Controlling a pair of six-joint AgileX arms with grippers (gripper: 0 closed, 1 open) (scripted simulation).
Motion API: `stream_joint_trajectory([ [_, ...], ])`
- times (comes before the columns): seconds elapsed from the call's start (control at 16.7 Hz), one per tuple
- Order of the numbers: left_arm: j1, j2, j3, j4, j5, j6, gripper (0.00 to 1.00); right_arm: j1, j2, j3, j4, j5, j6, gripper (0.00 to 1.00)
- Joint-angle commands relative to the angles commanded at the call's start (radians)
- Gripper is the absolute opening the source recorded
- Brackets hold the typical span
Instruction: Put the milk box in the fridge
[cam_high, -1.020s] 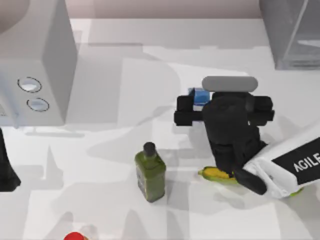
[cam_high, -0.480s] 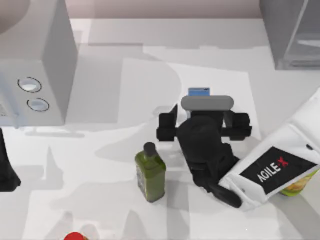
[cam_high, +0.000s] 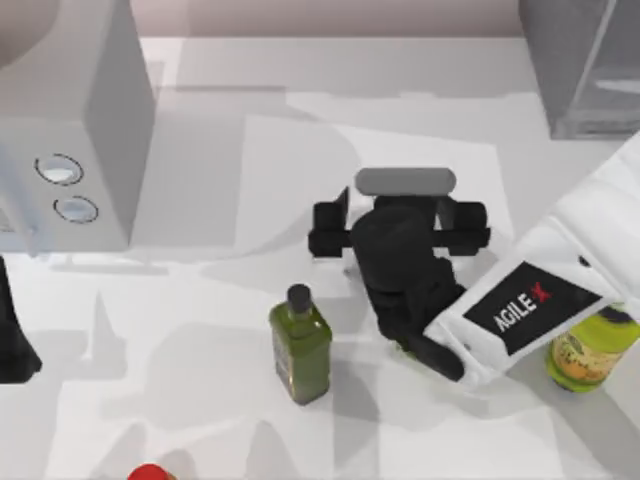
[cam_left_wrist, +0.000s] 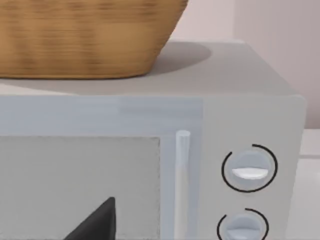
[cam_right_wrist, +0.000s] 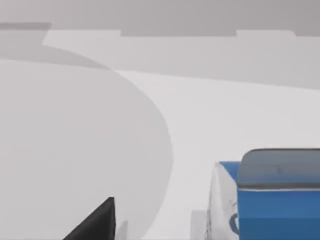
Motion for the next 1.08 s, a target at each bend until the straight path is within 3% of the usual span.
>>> stream_joint_trajectory([
  [0.36, 0.000, 0.000, 0.000, 0.000, 0.000, 0.000, 1.00, -0.018, 0.026, 0.033, -0.001, -0.016, -0.009, 1.00],
  [1.08, 0.000, 0.000, 0.000, 0.000, 0.000, 0.000, 1.00, -0.018, 0.026, 0.033, -0.001, -0.016, -0.009, 0.10],
])
